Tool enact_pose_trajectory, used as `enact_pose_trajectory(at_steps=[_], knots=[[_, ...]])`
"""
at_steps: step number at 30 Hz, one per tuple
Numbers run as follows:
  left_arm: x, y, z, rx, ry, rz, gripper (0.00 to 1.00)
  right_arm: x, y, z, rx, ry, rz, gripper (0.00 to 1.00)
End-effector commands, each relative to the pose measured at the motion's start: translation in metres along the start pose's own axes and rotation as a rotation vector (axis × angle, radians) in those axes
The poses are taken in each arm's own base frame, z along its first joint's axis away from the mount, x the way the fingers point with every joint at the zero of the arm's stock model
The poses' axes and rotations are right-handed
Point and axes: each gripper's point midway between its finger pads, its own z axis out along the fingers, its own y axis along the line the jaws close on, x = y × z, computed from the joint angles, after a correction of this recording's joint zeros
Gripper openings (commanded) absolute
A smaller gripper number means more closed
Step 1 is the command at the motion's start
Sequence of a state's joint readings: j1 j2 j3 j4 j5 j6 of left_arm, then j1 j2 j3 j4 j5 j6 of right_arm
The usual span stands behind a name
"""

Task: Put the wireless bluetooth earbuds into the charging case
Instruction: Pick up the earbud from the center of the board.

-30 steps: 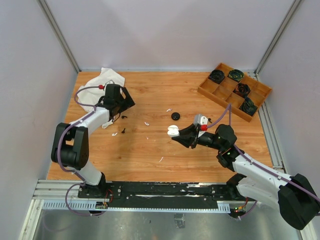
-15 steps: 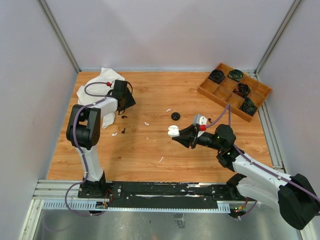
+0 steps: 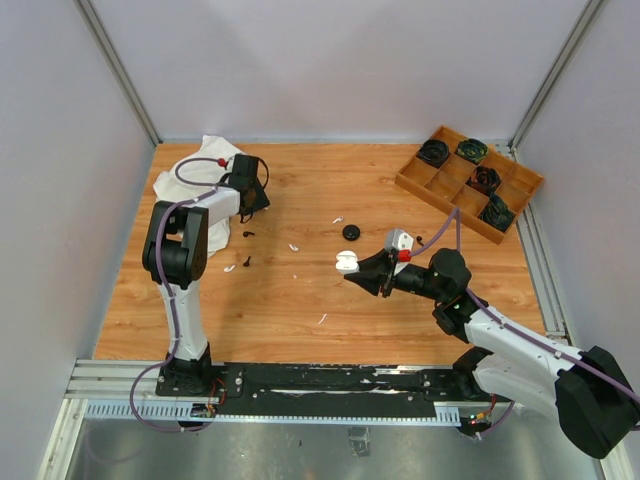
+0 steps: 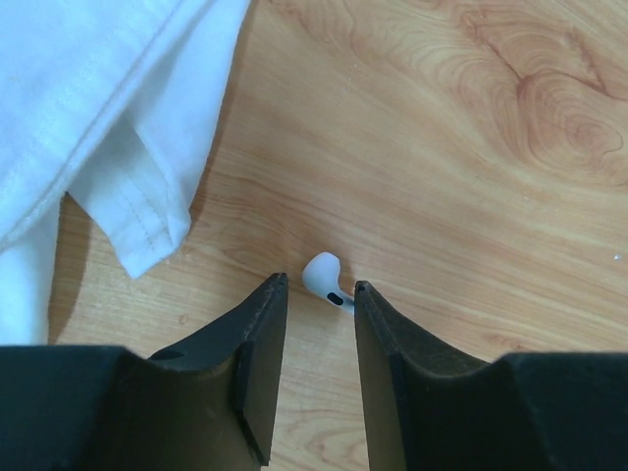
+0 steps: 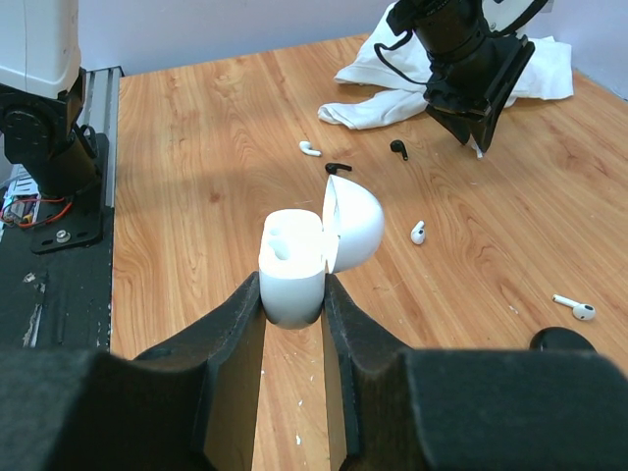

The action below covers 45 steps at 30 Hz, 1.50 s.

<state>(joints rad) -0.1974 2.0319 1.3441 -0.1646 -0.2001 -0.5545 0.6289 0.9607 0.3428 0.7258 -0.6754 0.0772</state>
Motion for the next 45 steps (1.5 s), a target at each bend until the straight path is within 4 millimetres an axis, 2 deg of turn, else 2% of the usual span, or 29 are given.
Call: enact_pose_trajectory(at_steps=[1, 9, 14, 23, 31, 34, 40, 45], knots=[[-0.002, 0.005, 0.004, -0.015, 0.012, 0.023, 0.39, -0.005, 0.001, 0.002, -0.002, -0.011, -0.027, 0.05], [0.012, 0.004, 0.011, 0.005, 0.075, 0.087, 0.29, -0.006, 0.002, 0.002, -0.006, -0.011, -0.028, 0.05], [0.026, 0.000, 0.004, 0.061, 0.141, 0.179, 0.25, -0.007, 0.003, 0.001, -0.010, -0.014, -0.029, 0.05], [0.062, 0.006, -0.026, 0.048, 0.223, 0.371, 0.16, -0.010, 0.005, 0.002, -0.019, -0.017, -0.030, 0.05], [0.079, 0.001, -0.065, 0.100, 0.197, 0.386, 0.12, -0.008, 0.008, 0.003, -0.033, -0.011, -0.027, 0.05], [0.096, -0.001, -0.078, 0.128, 0.209, 0.402, 0.11, -0.008, 0.009, 0.004, -0.038, -0.008, -0.026, 0.05], [0.148, 0.002, -0.106, 0.153, 0.287, 0.462, 0.11, -0.006, 0.010, 0.005, -0.042, -0.002, -0.023, 0.05], [0.180, 0.003, -0.133, 0.182, 0.334, 0.484, 0.12, -0.006, 0.011, 0.006, -0.048, 0.008, -0.020, 0.05]])
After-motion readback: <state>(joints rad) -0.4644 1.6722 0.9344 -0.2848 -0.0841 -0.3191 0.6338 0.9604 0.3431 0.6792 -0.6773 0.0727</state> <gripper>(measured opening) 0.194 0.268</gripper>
